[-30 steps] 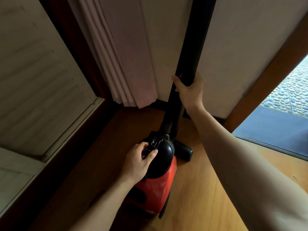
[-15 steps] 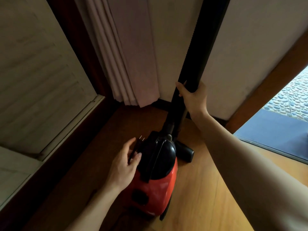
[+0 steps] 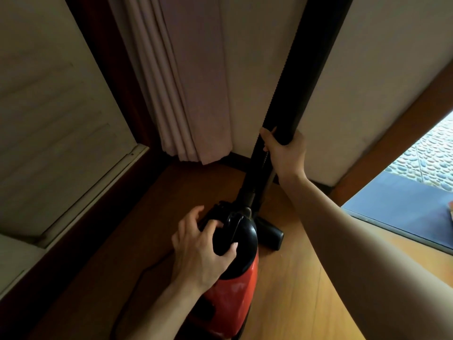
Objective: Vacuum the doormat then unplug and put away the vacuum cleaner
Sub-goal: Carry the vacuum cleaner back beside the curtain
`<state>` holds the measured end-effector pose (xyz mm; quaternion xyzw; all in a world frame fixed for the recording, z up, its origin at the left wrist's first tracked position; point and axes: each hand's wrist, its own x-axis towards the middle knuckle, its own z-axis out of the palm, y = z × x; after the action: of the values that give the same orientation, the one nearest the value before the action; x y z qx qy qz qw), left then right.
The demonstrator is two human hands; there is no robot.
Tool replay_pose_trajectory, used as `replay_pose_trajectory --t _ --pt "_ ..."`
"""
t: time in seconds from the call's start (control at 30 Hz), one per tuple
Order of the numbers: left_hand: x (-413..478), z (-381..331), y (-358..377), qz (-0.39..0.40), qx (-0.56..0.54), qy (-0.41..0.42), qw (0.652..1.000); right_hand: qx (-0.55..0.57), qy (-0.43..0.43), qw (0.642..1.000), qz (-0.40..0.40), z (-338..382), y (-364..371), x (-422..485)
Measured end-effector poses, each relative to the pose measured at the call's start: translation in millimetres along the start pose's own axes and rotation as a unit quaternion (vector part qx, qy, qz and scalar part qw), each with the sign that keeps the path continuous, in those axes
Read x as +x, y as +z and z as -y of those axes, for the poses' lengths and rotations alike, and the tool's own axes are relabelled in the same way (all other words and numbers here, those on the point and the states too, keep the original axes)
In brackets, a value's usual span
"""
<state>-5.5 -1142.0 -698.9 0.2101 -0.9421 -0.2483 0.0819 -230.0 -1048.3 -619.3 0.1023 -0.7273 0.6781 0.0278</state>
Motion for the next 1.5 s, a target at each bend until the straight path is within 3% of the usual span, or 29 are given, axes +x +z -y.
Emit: replay_pose_trajectory --t 0.1,0.27,0.4,0.6,0.83,1.03,1.5 --pt "0 -2 6 -0.002 -0.054 0.032 0.998 0.007 0.0 1.0 -0.012 -3 2 4" --pt "-4 -17 10 0.071 -0.245 -0.048 0.966 0.019 0.0 1.0 -0.014 -7 5 4" --pt "-2 -8 17 0.035 -0.196 -0.004 0.98 0.017 -0.003 1.0 -0.011 -7 6 5" --pt "-4 -6 14 0.076 -0.197 0.007 0.977 0.032 -0.005 0.999 -0.02 -2 -2 13" --pt "6 -17 10 0.059 -0.258 0.002 0.964 0.018 -0.006 1.0 -0.001 -2 1 7" --pt "4 -18 10 0.094 -0.307 -0.003 0.947 0.026 0.005 1.0 0.014 -4 0 6" --pt "1 -6 23 0.015 -0.24 -0.001 0.971 0.037 0.013 0.999 -0.009 -20 4 2"
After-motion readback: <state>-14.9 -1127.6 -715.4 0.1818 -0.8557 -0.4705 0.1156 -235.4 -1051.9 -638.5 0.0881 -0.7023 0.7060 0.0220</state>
